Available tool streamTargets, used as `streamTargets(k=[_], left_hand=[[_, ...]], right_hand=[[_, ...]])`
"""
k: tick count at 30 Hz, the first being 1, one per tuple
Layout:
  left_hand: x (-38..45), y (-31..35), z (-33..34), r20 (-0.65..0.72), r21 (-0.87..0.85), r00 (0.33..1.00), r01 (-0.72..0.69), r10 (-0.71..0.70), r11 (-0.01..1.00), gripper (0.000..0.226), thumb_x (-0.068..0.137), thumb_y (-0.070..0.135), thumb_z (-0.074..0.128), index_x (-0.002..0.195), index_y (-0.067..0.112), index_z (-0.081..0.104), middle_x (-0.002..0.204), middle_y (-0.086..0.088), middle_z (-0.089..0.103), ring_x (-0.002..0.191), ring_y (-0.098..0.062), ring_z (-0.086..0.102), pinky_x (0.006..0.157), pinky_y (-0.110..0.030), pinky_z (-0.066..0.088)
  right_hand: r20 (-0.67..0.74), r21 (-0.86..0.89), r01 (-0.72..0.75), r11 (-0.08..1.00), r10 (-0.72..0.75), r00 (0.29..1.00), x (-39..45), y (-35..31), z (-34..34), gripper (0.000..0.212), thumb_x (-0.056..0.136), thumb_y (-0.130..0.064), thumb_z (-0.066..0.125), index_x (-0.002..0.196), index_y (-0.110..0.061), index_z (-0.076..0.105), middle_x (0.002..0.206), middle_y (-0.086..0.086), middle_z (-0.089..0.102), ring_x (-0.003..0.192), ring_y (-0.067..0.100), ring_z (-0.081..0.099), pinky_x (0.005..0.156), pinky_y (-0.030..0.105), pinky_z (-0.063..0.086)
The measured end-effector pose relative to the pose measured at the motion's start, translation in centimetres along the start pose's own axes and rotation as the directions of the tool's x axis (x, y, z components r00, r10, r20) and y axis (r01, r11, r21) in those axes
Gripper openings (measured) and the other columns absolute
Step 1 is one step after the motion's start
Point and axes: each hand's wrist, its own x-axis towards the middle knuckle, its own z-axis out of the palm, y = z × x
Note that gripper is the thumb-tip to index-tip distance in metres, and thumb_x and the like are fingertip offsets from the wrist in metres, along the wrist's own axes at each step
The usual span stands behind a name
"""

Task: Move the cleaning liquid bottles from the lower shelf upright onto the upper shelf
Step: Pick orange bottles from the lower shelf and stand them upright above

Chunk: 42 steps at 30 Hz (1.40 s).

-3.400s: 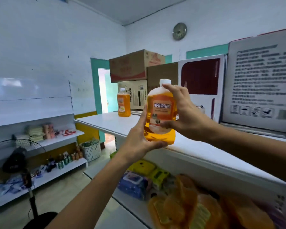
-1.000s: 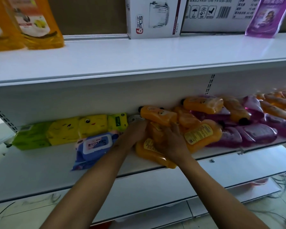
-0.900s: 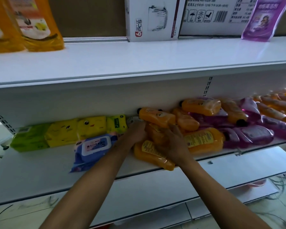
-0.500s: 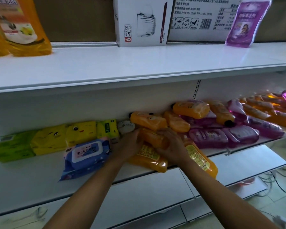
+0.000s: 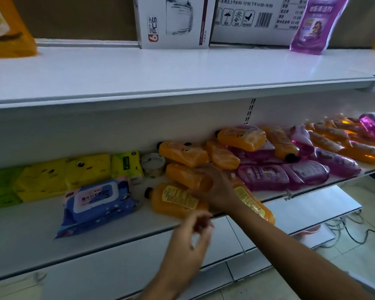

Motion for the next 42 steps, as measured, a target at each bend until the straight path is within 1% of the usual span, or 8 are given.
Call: streamTargets(k=[6, 10, 14, 18, 25, 30, 35, 42], left_hand=[[1.9, -2.7, 8.7, 0.336, -0.239, 0.864, 0.462, -0.374, 0.854, 0.054, 0.092, 0.041, 0.066, 0.137, 0.036, 0.037, 0.137, 0.009, 0.055, 0.121, -0.007, 0.057, 0.099, -0.025, 0.05], [5.1, -3.8, 11.6, 0.334, -0.522, 0.887, 0.456, -0.319, 0.721, 0.052, 0.086, 0.034, 0.074, 0.133, 0.031, 0.053, 0.133, 0.011, 0.063, 0.12, -0.006, 0.061, 0.094, -0.023, 0.052], [6.0, -4.6, 12.9, 0.254, -0.715, 0.873, 0.46, -0.417, 0.526, 0.041, 0.092, 0.023, 0.063, 0.13, 0.01, 0.058, 0.126, -0.007, 0.069, 0.119, -0.022, 0.064, 0.104, -0.036, 0.049], [6.9, -4.3, 13.3, 0.204, -0.673, 0.858, 0.472, -0.471, 0.569, 0.029, 0.094, 0.007, 0.062, 0.123, 0.006, 0.061, 0.119, -0.008, 0.072, 0.115, -0.024, 0.066, 0.1, -0.036, 0.052], [6.1, -1.8, 11.5, 0.119, -0.223, 0.88, 0.474, -0.459, 0.852, 0.042, 0.089, 0.013, 0.072, 0.126, 0.025, 0.058, 0.123, 0.005, 0.069, 0.114, -0.012, 0.064, 0.098, -0.032, 0.051], [6.3, 1.1, 10.6, 0.014, 0.083, 0.956, 0.292, -0.294, 0.953, 0.052, 0.092, 0.002, 0.063, 0.119, 0.044, 0.05, 0.114, 0.016, 0.062, 0.108, -0.021, 0.064, 0.082, -0.03, 0.054], [6.9, 4.9, 11.5, 0.005, 0.407, 0.99, -0.129, 0.139, 0.904, 0.07, 0.086, -0.009, 0.053, 0.128, 0.046, 0.046, 0.129, 0.007, 0.056, 0.121, -0.006, 0.05, 0.099, -0.021, 0.043], [11.3, 8.5, 14.9, 0.312, 0.621, 0.708, -0.657, 0.634, 0.428, 0.037, 0.106, 0.004, 0.034, 0.138, 0.016, 0.049, 0.143, 0.0, 0.053, 0.142, -0.015, 0.038, 0.123, -0.043, 0.017]], right_hand=[[0.09, 0.044, -0.067, 0.997, 0.063, 0.994, 0.2, 0.0, -0.4, 0.066, 0.07, -0.042, 0.087, 0.121, -0.052, 0.045, 0.128, -0.033, 0.035, 0.115, -0.012, 0.032, 0.088, 0.004, 0.021], [0.18, 0.142, -0.082, 0.986, 0.056, 0.982, 0.6, 0.1, -1.5, 0.045, 0.083, -0.026, 0.078, 0.122, -0.035, 0.058, 0.131, -0.016, 0.049, 0.118, -0.002, 0.043, 0.095, 0.011, 0.031], [0.202, 0.446, -0.283, 0.849, 0.212, 0.956, 1.1, 0.1, -3.1, 0.029, 0.098, -0.05, 0.052, 0.117, -0.033, 0.066, 0.112, -0.026, 0.066, 0.107, -0.014, 0.057, 0.091, 0.008, 0.045], [0.238, 0.482, -0.36, 0.799, 0.276, 0.931, 1.4, 0.4, -4.9, 0.025, 0.101, -0.05, 0.047, 0.111, -0.039, 0.067, 0.109, -0.024, 0.067, 0.111, 0.003, 0.061, 0.086, 0.01, 0.048], [0.403, 0.143, 0.086, 0.986, -0.138, 0.905, -1.2, 3.7, -10.5, 0.026, 0.099, -0.022, 0.057, 0.118, -0.01, 0.069, 0.124, 0.006, 0.065, 0.114, 0.011, 0.057, 0.094, 0.011, 0.04], [0.34, 0.225, 0.011, 0.974, -0.089, 0.936, -4.5, 4.5, -15.5, 0.018, 0.097, -0.027, 0.058, 0.109, -0.027, 0.071, 0.115, -0.016, 0.066, 0.112, -0.001, 0.059, 0.092, 0.014, 0.044], [0.23, 0.516, -0.207, 0.831, 0.098, 0.968, -6.7, 5.2, -21.5, 0.036, 0.085, -0.06, 0.055, 0.105, -0.037, 0.074, 0.113, -0.014, 0.073, 0.108, 0.005, 0.066, 0.085, 0.018, 0.052], [0.586, 0.736, -0.566, 0.371, 0.069, 0.808, -8.7, 8.2, -25.0, 0.08, 0.067, -0.055, 0.084, 0.134, -0.016, 0.061, 0.131, 0.01, 0.066, 0.119, 0.023, 0.064, 0.091, 0.031, 0.055]])
